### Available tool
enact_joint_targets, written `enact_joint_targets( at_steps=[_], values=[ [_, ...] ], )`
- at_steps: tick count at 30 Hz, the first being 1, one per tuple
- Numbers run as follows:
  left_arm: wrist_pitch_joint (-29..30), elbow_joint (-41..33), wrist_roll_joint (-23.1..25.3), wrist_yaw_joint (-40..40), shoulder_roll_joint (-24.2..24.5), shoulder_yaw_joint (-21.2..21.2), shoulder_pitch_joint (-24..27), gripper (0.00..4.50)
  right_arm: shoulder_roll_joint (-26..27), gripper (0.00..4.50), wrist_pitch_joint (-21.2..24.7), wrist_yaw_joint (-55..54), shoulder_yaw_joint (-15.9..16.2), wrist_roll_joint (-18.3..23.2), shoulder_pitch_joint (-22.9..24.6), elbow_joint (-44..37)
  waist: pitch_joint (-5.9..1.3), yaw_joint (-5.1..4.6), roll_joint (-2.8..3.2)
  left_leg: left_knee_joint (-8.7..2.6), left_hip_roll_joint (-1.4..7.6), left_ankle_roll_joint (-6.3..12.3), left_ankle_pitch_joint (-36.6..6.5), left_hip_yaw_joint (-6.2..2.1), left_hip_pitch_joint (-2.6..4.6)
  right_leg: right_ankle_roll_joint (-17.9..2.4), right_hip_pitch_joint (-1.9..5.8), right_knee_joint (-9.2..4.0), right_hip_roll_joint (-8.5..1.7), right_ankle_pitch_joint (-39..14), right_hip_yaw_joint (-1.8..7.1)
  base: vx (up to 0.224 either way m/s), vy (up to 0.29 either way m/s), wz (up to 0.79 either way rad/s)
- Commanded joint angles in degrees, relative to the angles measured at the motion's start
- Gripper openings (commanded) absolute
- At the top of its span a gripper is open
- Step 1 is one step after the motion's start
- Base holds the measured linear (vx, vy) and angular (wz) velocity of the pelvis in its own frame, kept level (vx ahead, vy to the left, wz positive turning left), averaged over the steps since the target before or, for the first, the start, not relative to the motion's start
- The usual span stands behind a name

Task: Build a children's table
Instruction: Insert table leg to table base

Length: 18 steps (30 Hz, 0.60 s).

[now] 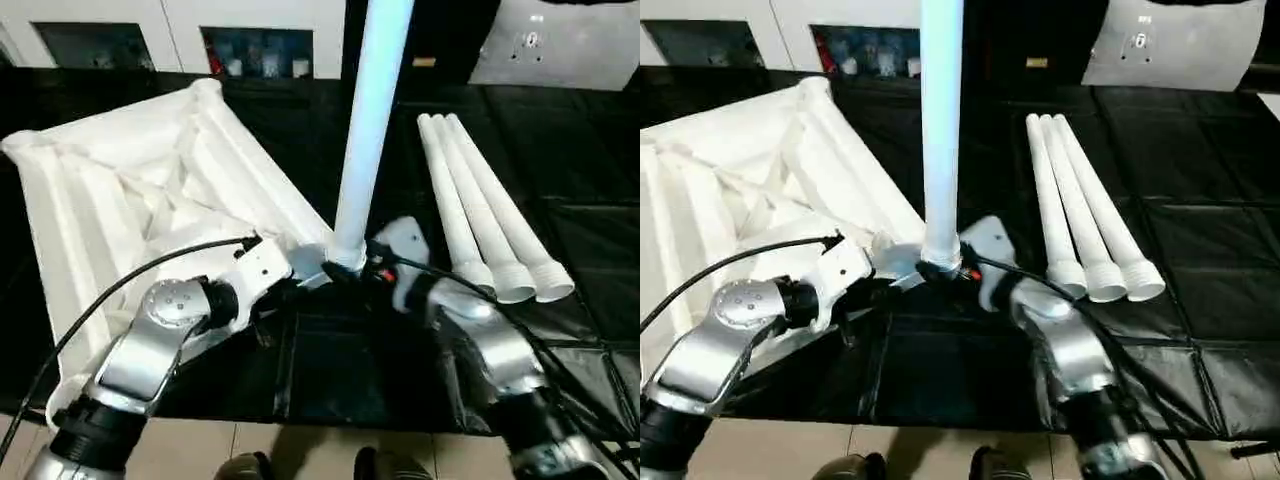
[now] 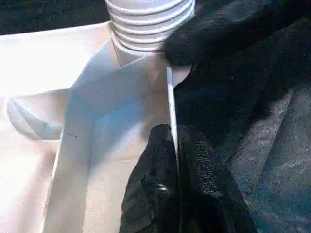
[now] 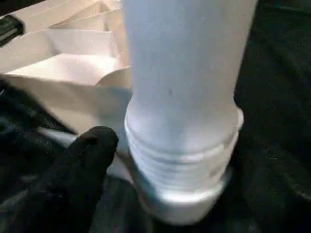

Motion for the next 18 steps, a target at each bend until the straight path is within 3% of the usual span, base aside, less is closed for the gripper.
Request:
enact_joint_targets(
  at_steps=[1,3,4,7,11,18],
  values=[
    [-2.52,2.55,0.31,-1.65,0.89,-1.34,-0.19,0.0,-0.89,4.33,1.3,2.32,0.65,0.71,1.43,-0.19,-3.12,-0.27,0.26,-3.14,3.85,6.0,-5.42,-0.86,0.12,-14.53,2.87,-3.51,-4.75,-5.2,3.39,0.0,0.0,0.0],
    [-6.22,5.86,-0.28,-6.16,2.94,-2.37,-1.7,0.0,-4.27,4.43,0.75,6.56,-0.24,2.33,2.32,-2.26,-3.26,-0.1,0.52,-2.99,3.72,6.73,-4.37,-0.96,-0.02,-14.98,3.12,-3.2,-4.68,-2.89,3.33,0.0,0.0,0.0],
    [-7.78,6.76,-0.43,-7.39,3.4,-2.66,-2.08,0.0,-5.09,4.43,0.57,7.55,-0.5,2.63,2.27,-2.63,-3.39,-0.04,0.48,-2.9,3.78,6.75,-4.21,-0.86,0.17,-15.1,3.07,-3.1,-4.67,-2.15,3.32,0.0,0.0,0.0],
    [-13.37,10.57,-0.86,-12.19,5.08,-3.76,-3.75,0.0,-8.41,4.43,0.42,11.93,-1.32,3.85,1.61,-3.92,-3.66,-0.21,0.3,-2.67,3.79,7.54,-2.76,-0.99,-0.12,-16.14,3.37,-2.54,-4.72,0.82,3.17,0.0,0.0,0.0],
    [-16.46,11.61,-1.71,-17.24,6.18,-5.22,-4.78,0.0,-10.69,4.43,-0.37,15.22,-1.26,3.66,-0.38,-2.81,-3.88,-0.18,0.18,-2.35,3.95,8.4,-1.36,-0.96,-0.06,-17.46,3.44,-2.04,-4.95,2.71,3.14,0.0,0.0,0.0],
    [-21.1,14.76,-1.05,-20.72,7.07,-7.41,-6.56,0.0,-11.93,4.43,-0.63,19.76,0.17,4.84,-2.08,-2.68,-3.95,0.07,0.02,-2.12,4.0,8.06,-2.46,-0.87,-0.09,-17.48,3.44,-2.1,-4.97,-0.36,3.09,0.0,0.0,0.0]
  ],
)
